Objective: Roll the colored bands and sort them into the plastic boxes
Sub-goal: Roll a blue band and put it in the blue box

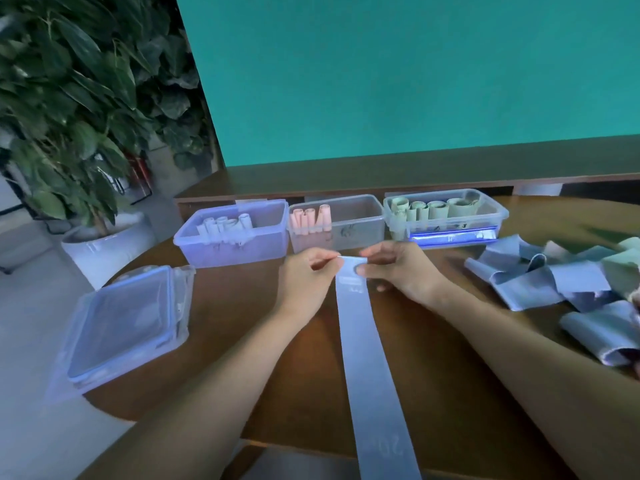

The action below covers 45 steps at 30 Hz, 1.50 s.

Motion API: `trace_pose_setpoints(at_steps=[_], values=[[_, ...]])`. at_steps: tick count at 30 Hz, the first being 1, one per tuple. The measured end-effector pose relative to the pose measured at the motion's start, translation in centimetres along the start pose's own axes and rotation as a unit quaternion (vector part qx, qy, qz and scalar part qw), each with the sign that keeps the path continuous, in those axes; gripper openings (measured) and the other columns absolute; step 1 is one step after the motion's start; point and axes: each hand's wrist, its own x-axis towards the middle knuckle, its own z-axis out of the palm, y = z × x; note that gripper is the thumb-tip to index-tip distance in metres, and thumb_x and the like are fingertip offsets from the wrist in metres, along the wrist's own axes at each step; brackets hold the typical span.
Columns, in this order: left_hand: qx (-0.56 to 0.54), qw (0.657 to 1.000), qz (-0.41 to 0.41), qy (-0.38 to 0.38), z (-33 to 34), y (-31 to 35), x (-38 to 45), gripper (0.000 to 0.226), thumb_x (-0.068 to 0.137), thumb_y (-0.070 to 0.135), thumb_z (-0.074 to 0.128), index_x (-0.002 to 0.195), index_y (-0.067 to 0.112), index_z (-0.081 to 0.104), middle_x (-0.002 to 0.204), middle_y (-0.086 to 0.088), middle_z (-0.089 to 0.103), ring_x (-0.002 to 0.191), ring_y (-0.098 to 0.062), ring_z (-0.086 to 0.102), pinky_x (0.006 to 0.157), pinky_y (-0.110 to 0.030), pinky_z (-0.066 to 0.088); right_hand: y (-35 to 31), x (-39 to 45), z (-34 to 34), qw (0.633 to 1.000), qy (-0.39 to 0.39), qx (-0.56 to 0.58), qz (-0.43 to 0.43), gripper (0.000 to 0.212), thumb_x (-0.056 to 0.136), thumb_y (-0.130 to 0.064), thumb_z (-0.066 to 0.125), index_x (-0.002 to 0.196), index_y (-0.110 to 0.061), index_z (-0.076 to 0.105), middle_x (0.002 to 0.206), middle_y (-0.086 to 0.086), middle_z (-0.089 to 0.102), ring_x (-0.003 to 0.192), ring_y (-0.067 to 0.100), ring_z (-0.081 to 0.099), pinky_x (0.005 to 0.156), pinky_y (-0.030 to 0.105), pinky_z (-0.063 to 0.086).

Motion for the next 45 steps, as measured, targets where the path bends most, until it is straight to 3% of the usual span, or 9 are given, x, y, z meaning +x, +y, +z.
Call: trace_pose_setpoints(at_steps=[7,9,12,18,26,30,35,41,45], values=[[0.025,0.999,-0.039,0.022,1.3,-2.7,3.5,0.012,0.091,0.026,0.072,0.102,0.022,0.078,0.098,0.009,0.075,0.089,-0.006,0.067,0.083,-0.023,0.056,1.5,3.3,1.5,0.994,0.033,-0.101,-0.002,0.018,0.086,-0.023,0.08,0.101,-0.021,0.07,0.097,-0.004,0.074,0.071,0.008,0.067,0.046,0.012,0.043],[0.018,0.998,-0.049,0.029,1.3,-2.9,3.9,0.012,0.091,0.025,0.072,0.102,0.022,0.078,0.095,0.008,0.075,0.083,-0.008,0.067,0.074,-0.026,0.058,1.5,4.0,1.6,0.991,0.044,-0.126,0.005,0.024,0.086,-0.026,0.08,0.106,-0.018,0.069,0.096,-0.002,0.075,0.072,0.01,0.069,0.046,0.012,0.043],[0.007,0.997,-0.066,0.029,1.3,-2.9,3.8,0.021,0.092,0.023,0.071,0.113,0.018,0.074,0.103,0.006,0.073,0.076,-0.012,0.069,0.055,-0.013,0.051,1.4,4.4,1.9,0.986,0.058,-0.159,0.015,0.035,0.087,-0.033,0.079,0.116,-0.018,0.066,0.1,-0.003,0.074,0.077,0.012,0.071,0.051,0.017,0.047],[0.093,0.994,-0.063,-0.006,0.3,-2.5,1.8,0.033,0.094,0.024,0.068,0.127,0.02,0.068,0.123,0.005,0.069,0.108,-0.009,0.063,0.096,-0.02,0.046,1.1,1.2,1.8,0.978,0.065,-0.198,-0.004,0.048,0.087,-0.035,0.078,0.127,-0.015,0.062,0.119,-0.002,0.069,0.1,0.01,0.066,0.083,0.023,0.055],[0.121,0.988,-0.052,-0.075,-2.6,-0.3,-5.9,0.035,0.093,0.029,0.069,0.127,0.032,0.067,0.128,0.01,0.066,0.121,-0.005,0.058,0.099,-0.019,0.042,-0.4,-8.1,1.6,0.959,0.025,-0.263,-0.102,0.019,0.093,-0.029,0.072,0.109,-0.019,0.074,0.103,-0.01,0.072,0.091,0.0,0.065,0.078,-0.001,0.042],[0.087,0.99,-0.027,-0.105,-4.7,1.1,-10.7,0.027,0.09,0.032,0.072,0.117,0.034,0.072,0.113,0.017,0.071,0.107,0.003,0.064,0.099,-0.021,0.049,-1.1,-13.5,1.4,0.958,-0.002,-0.242,-0.156,0.01,0.091,-0.027,0.074,0.101,-0.026,0.076,0.095,-0.021,0.071,0.089,-0.007,0.064,0.082,0.003,0.039],[0.022,0.992,0.023,-0.122,-5.9,2.8,-14.6,0.02,0.088,0.023,0.075,0.108,0.028,0.077,0.094,0.014,0.075,0.092,-0.002,0.069,0.088,-0.023,0.055,-1.4,-17.5,1.1,0.96,-0.075,-0.203,-0.177,0.015,0.086,-0.031,0.08,0.099,-0.025,0.076,0.098,-0.018,0.073,0.096,0.006,0.068,0.09,0.022,0.049],[0.058,0.983,0.113,-0.134,-6.9,2.3,-17.2,0.017,0.084,0.023,0.079,0.102,0.022,0.079,0.096,0.014,0.074,0.09,-0.011,0.069,0.078,-0.024,0.056,-1.5,-18.8,0.4,0.955,-0.141,-0.184,-0.185,0.017,0.082,-0.034,0.082,0.093,-0.022,0.076,0.097,-0.011,0.072,0.098,0.015,0.068,0.089,0.034,0.052],[0.107,0.965,0.191,-0.145,-8.1,1.5,-18.5,0.024,0.085,0.03,0.077,0.105,0.018,0.079,0.11,0.013,0.072,0.105,-0.004,0.066,0.09,-0.017,0.051,-1.3,-18.7,0.3,0.947,-0.151,-0.203,-0.195,0.017,0.082,-0.031,0.082,0.094,-0.02,0.077,0.099,-0.011,0.072,0.099,0.011,0.067,0.09,0.03,0.052]])
